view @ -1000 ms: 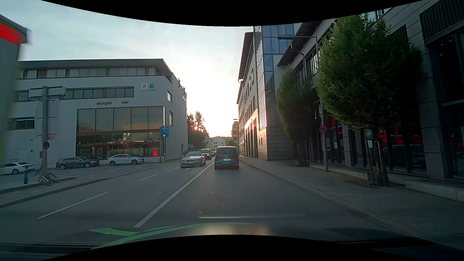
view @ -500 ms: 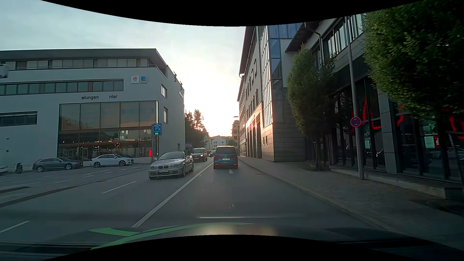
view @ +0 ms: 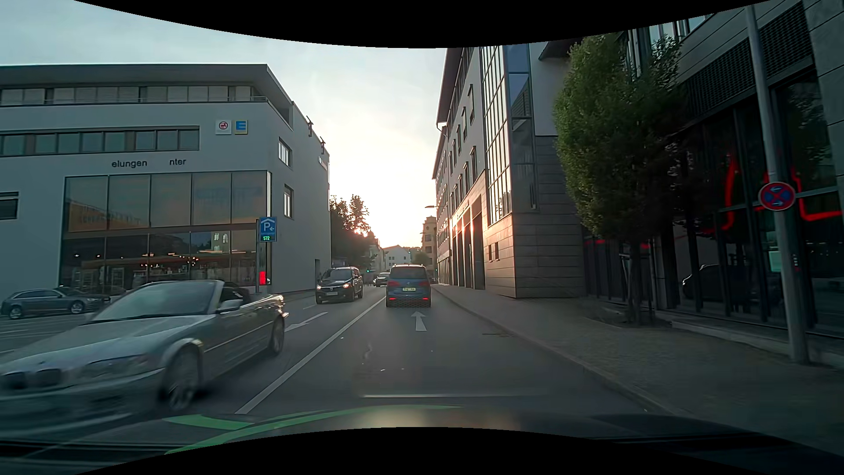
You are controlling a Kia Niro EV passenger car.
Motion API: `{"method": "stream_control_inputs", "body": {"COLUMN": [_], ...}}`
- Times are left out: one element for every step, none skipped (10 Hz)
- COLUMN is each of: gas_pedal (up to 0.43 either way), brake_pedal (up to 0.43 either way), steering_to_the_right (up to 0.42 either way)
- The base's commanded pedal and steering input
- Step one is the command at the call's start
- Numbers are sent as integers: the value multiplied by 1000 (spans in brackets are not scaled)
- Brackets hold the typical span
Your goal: Follow the waypoints while adhering to traffic rules and regulations
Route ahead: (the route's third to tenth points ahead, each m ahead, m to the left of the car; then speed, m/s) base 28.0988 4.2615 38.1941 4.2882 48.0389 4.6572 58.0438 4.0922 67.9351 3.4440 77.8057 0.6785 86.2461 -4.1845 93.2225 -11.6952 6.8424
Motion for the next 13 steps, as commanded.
{"method": "stream_control_inputs", "body": {"gas_pedal": [28,28,28,28,47,67,67,79,79,79,79,79,87], "brake_pedal": [0,0,0,0,0,0,0,0,0,0,0,0,0], "steering_to_the_right": [-3,-4,-6,-8,-8,-8,-8,-8,-8,-9,-8,-8,-8]}}
